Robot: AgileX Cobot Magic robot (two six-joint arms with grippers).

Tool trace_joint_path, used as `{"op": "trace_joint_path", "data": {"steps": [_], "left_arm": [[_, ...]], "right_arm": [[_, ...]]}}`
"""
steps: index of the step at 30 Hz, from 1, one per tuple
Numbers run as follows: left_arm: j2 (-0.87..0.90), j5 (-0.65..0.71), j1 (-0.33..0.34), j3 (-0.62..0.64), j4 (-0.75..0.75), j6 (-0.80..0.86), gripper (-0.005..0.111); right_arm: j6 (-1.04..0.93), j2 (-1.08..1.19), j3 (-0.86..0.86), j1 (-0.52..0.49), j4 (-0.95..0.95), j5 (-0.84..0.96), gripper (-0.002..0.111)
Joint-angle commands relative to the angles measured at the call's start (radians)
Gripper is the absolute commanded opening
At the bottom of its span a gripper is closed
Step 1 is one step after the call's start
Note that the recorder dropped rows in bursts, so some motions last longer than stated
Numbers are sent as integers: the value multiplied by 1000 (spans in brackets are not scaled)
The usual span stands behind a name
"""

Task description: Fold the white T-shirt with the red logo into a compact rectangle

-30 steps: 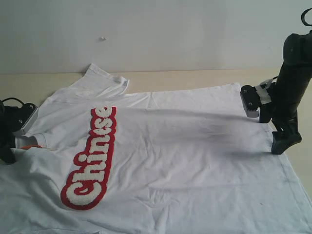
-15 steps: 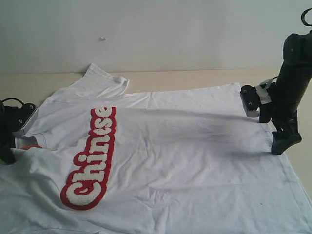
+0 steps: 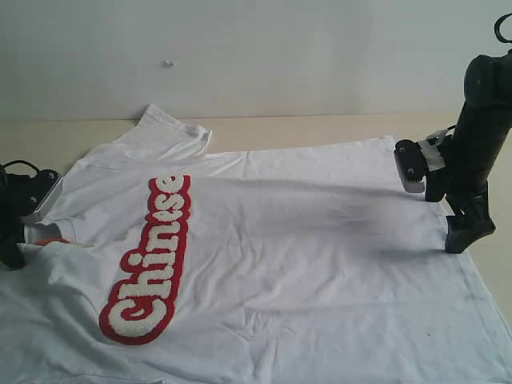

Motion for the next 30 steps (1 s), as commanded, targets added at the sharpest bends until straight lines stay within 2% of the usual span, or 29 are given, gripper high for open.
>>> {"op": "trace_joint_path", "data": {"steps": [1,30], "left_arm": [[18,27,-1,6,26,6,0],[18,27,-1,6,26,6,0]], "right_arm": [[0,29,6,-2,22,-2,105],[0,29,6,-2,22,-25,105]]}}
